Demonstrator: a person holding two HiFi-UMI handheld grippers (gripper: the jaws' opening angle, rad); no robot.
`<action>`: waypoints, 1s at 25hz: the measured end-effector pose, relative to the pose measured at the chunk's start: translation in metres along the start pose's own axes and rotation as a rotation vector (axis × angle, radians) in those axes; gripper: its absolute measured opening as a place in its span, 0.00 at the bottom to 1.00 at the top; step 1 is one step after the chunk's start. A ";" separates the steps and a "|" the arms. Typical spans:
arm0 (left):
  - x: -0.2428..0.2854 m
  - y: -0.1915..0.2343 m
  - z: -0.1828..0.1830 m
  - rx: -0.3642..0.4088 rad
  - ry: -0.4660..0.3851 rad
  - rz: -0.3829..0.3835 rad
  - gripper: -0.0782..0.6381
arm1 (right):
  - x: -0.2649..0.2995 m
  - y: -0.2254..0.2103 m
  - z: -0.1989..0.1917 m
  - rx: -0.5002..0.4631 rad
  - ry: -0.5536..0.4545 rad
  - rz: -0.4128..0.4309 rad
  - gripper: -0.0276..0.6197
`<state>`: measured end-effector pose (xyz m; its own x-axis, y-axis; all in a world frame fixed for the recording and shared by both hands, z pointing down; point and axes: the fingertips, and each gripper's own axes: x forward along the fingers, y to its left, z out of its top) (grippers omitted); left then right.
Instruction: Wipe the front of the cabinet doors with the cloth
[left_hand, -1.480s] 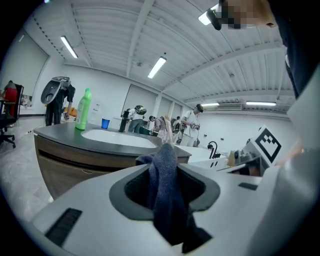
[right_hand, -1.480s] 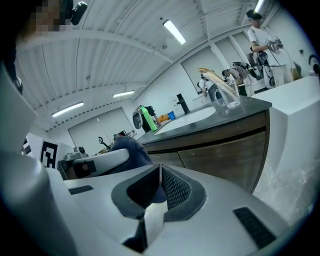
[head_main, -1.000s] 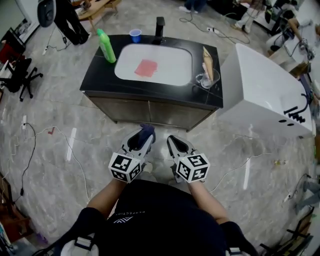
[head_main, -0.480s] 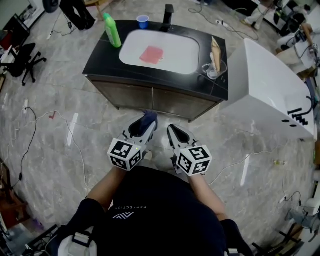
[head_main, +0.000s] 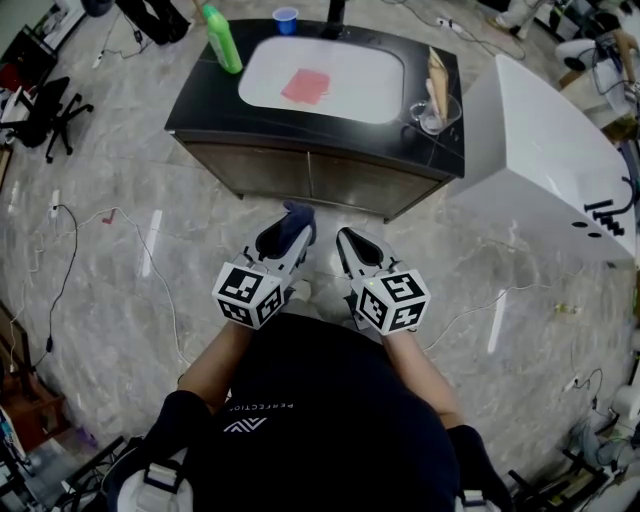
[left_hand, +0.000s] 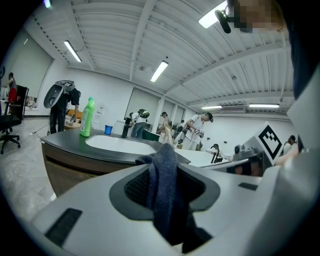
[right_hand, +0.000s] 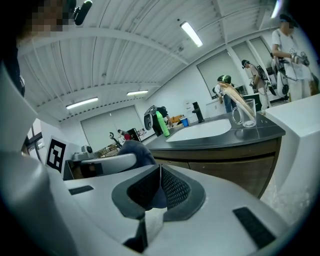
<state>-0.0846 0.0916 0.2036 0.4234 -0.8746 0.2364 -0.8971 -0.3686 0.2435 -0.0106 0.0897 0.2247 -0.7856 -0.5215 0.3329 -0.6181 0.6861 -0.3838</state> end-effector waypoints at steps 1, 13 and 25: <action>-0.001 0.000 -0.001 -0.003 -0.001 0.002 0.29 | 0.000 0.000 0.000 -0.007 0.003 0.000 0.10; -0.002 -0.007 -0.005 -0.036 -0.006 0.012 0.30 | -0.006 0.004 -0.006 -0.034 0.045 0.035 0.10; -0.003 -0.010 -0.012 -0.054 0.003 0.015 0.30 | -0.010 0.005 -0.009 -0.041 0.057 0.042 0.10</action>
<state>-0.0755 0.1020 0.2116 0.4099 -0.8791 0.2431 -0.8956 -0.3374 0.2900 -0.0056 0.1026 0.2275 -0.8075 -0.4624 0.3662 -0.5816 0.7278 -0.3634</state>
